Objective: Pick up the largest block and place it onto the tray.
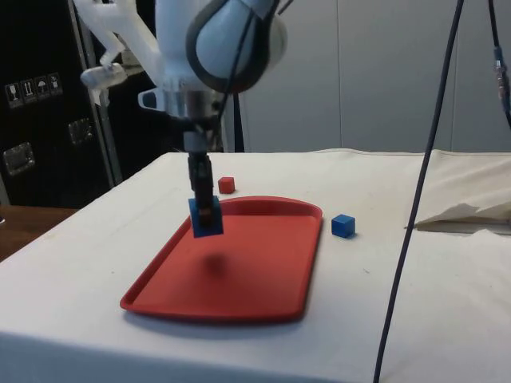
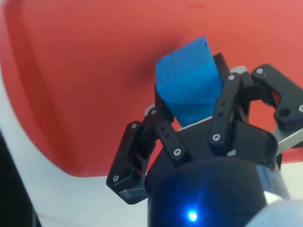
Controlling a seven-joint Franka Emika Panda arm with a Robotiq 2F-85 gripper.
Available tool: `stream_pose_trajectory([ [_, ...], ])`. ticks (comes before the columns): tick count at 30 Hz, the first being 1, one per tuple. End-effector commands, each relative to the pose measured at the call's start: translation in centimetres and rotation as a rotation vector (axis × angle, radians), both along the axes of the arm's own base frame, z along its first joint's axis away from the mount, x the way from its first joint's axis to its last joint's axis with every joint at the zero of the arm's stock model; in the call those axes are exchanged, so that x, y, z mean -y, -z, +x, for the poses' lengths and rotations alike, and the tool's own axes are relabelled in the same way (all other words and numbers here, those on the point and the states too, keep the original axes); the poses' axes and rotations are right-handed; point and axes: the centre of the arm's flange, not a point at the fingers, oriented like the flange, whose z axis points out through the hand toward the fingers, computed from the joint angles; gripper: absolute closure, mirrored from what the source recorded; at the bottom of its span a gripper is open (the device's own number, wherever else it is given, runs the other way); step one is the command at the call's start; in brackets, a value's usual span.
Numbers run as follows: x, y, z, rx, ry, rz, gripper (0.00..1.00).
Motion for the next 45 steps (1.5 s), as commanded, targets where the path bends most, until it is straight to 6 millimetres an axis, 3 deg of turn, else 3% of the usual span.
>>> stream_pose_trajectory([
  [1, 0.4, 0.4, -0.2, 0.007, -0.002, 0.003, 1.00],
  [12, 2.6, 2.8, -1.9, -0.013, 0.003, -0.011, 1.00],
  [29, 2.7, 4.3, -2.4, 0.001, 0.007, -0.027, 0.98],
  [32, 2.8, 4.2, -2.4, 0.000, 0.007, -0.029, 0.69],
  [33, 2.8, 4.2, -2.4, 0.000, 0.007, -0.029, 0.49],
  [35, 2.8, 4.3, -2.4, 0.001, 0.006, -0.032, 0.29],
  [36, 2.8, 4.2, -2.4, -0.001, 0.007, -0.030, 0.29],
  [39, 2.8, 4.2, -2.4, -0.002, 0.007, -0.030, 0.02],
  [45, 2.8, 4.2, -2.4, -0.003, 0.007, -0.030, 0.00],
])
